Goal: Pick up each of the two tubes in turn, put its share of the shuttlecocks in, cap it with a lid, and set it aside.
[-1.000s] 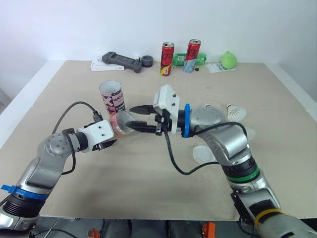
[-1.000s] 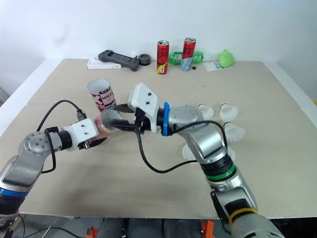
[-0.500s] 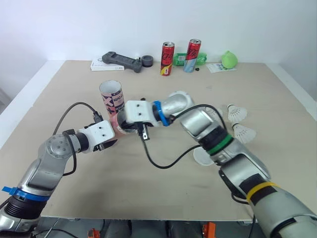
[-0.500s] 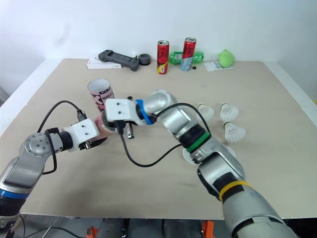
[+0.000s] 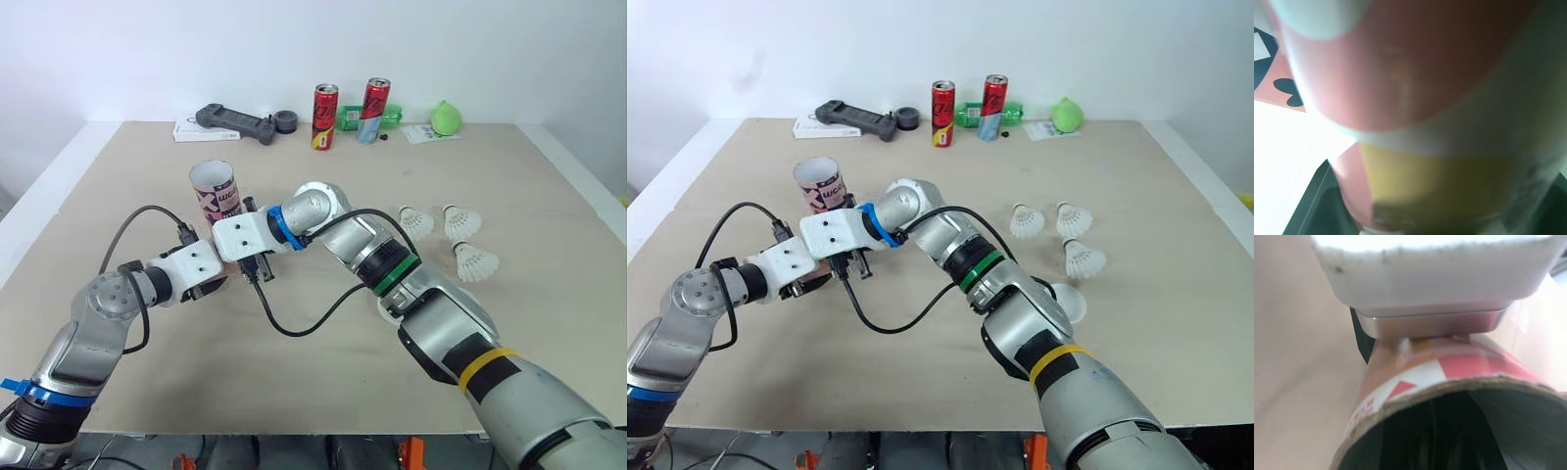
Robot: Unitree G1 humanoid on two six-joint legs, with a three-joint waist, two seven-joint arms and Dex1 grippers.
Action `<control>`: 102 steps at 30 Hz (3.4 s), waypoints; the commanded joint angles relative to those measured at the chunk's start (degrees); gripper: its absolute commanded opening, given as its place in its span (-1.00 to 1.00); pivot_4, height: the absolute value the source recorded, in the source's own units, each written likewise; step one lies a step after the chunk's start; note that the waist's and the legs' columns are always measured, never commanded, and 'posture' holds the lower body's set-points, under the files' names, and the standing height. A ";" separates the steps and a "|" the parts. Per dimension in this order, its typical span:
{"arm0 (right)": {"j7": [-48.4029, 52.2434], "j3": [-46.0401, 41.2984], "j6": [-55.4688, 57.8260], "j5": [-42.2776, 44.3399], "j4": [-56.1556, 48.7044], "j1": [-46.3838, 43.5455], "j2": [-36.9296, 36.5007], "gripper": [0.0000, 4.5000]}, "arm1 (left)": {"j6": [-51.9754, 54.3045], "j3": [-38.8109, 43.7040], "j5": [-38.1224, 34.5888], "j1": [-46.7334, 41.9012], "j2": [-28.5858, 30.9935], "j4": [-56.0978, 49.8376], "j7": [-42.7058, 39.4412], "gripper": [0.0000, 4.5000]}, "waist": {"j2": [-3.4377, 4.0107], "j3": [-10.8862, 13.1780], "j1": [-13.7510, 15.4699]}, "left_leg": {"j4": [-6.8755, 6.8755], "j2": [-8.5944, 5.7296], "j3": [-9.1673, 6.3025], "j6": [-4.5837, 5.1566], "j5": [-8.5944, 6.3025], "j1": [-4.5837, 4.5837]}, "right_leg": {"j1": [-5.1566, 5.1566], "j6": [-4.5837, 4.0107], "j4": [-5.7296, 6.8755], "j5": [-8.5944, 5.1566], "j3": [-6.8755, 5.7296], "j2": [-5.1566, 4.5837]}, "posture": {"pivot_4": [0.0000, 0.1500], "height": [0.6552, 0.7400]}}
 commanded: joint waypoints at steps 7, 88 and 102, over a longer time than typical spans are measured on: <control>6.41 -8.62 6.97 7.70 -12.86 -0.55 -5.05 -0.59 | -0.04 -2.85 -0.91 1.26 -0.25 1.23 -1.73 0.35 | 0.00 0.01 0.25 | -0.03 -0.07 -0.11 -0.06 -0.04 -0.20 | 0.04 -0.10 0.00 -0.07 0.00 0.02 | 1.00 1.00; 14.14 -17.37 27.98 19.24 -29.06 0.69 -28.73 -0.98 | -13.88 -9.22 -17.33 -1.01 -26.94 18.01 6.66 0.35 | 0.14 0.46 0.25 | 0.84 -0.40 -0.41 0.00 -0.05 -0.27 | 0.50 0.52 -0.17 0.32 0.07 -0.13 | 1.00 1.00; 14.70 -13.67 21.82 15.31 -27.16 -1.36 -25.07 -0.98 | -14.14 -9.75 -17.14 -0.72 -27.37 17.83 7.77 0.35 | 0.14 0.46 0.15 | 0.81 -0.37 -0.40 0.00 -0.05 -0.26 | 0.48 0.53 -0.18 0.29 0.05 -0.11 | 1.00 1.00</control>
